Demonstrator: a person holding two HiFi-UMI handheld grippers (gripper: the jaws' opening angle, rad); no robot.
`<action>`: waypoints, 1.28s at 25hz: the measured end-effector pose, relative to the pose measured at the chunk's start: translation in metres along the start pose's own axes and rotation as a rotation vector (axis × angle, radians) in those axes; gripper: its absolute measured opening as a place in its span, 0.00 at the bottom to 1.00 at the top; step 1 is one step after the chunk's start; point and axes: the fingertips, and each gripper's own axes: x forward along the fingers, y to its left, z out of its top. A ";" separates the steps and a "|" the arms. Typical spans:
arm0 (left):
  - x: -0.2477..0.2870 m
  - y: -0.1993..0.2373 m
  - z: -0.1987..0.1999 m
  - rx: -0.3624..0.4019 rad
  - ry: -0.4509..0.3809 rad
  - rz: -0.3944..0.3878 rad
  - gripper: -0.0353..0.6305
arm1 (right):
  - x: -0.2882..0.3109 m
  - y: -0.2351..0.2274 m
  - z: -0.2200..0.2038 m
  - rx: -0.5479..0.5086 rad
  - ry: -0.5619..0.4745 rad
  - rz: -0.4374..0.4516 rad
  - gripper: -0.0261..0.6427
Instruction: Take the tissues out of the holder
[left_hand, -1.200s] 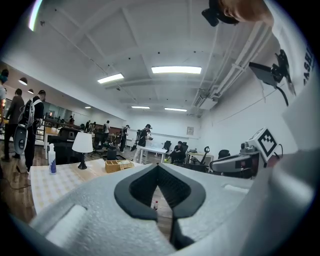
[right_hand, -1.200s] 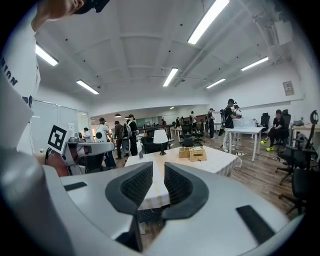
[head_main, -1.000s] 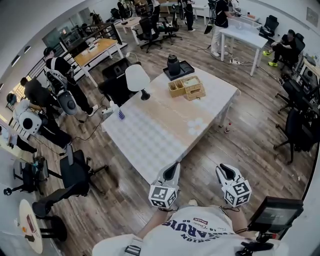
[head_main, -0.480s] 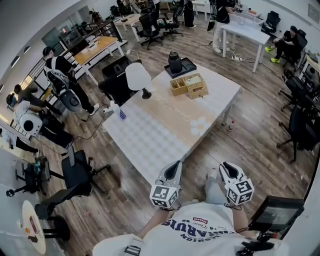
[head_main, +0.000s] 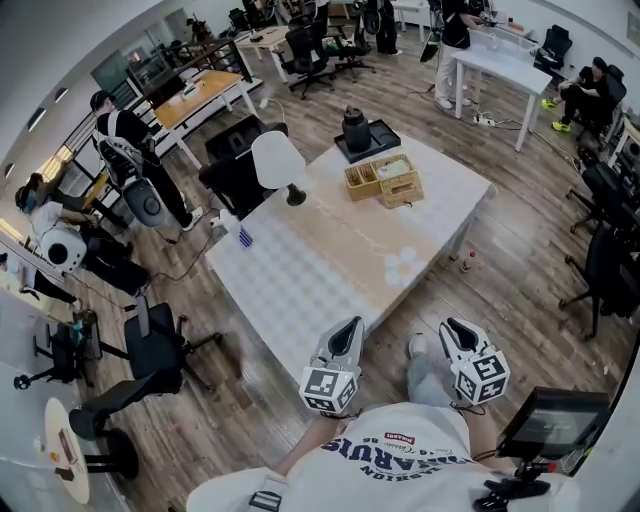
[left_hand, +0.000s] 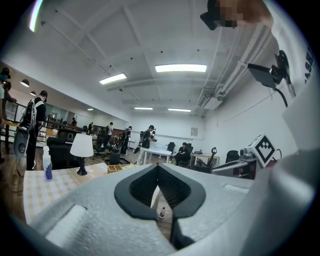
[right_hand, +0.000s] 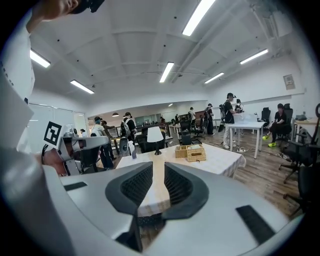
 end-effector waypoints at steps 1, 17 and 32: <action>0.007 0.000 0.002 0.000 -0.003 0.000 0.06 | 0.004 -0.007 0.004 -0.002 -0.002 -0.001 0.13; 0.121 0.029 0.031 -0.002 0.002 0.050 0.06 | 0.087 -0.099 0.060 -0.005 0.009 0.056 0.13; 0.260 0.056 0.049 0.030 0.020 0.096 0.06 | 0.173 -0.233 0.110 0.041 -0.035 0.077 0.13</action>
